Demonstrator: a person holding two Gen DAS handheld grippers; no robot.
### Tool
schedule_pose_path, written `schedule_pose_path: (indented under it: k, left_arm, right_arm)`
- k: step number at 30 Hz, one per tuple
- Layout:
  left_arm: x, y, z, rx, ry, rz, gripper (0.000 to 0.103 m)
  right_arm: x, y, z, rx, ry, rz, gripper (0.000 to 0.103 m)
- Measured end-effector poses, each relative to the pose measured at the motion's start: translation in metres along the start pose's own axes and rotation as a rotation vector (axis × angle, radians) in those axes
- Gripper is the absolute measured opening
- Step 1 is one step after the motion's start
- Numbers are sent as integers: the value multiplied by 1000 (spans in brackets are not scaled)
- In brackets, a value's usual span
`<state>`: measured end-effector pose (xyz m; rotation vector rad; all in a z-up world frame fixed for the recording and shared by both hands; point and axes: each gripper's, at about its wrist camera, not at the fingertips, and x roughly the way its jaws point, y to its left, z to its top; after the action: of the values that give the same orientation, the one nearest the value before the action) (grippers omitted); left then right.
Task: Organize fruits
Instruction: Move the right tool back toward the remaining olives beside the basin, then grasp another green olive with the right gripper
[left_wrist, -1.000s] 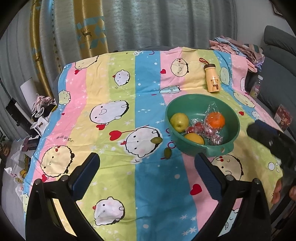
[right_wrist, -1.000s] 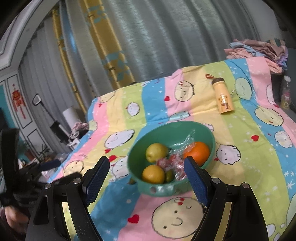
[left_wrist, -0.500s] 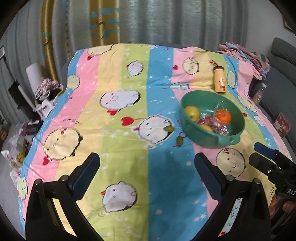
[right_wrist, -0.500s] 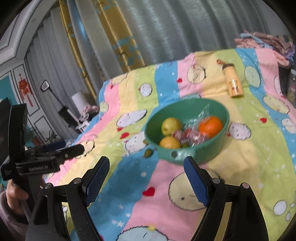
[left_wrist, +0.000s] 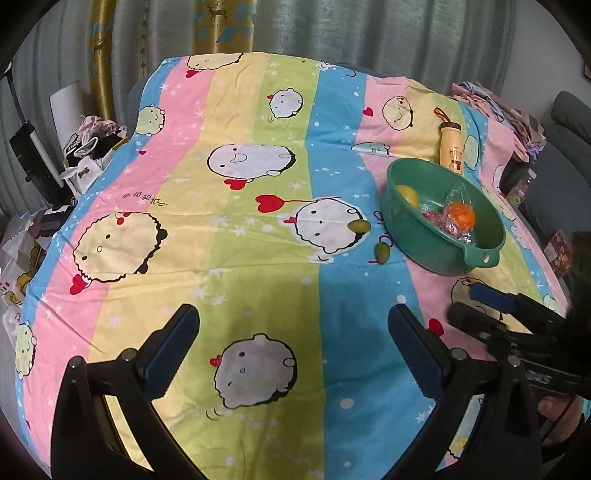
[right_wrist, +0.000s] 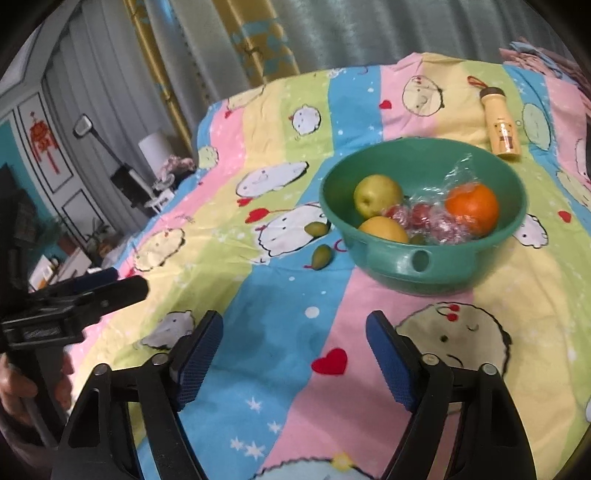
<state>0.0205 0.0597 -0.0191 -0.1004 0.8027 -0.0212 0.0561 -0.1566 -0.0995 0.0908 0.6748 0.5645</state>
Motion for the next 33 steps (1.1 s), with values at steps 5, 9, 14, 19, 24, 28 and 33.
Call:
schedule_pose_path:
  k: [5, 9, 14, 19, 24, 28, 33]
  left_arm:
    - [5, 7, 4, 9, -11, -14, 102]
    - [9, 14, 6, 19, -17, -18, 102]
    - [16, 21, 4, 20, -14, -34, 102]
    - [23, 28, 2, 7, -10, -55, 102]
    - [28, 30, 2, 11, -11, -73, 102]
    - [33, 33, 3, 4, -4, -85, 102]
    - [34, 34, 2, 5, -3, -93, 102]
  right_arm:
    - [33, 3, 14, 17, 30, -50, 65]
    - [55, 1, 24, 42, 54, -82, 57]
    - [77, -1, 32, 56, 82, -114, 47]
    - [97, -1, 37, 68, 100, -178, 41]
    - [110, -2, 39, 107, 91, -232, 38]
    - [118, 3, 41, 120, 75, -262, 38]
    - [123, 4, 44, 124, 74, -294, 31]
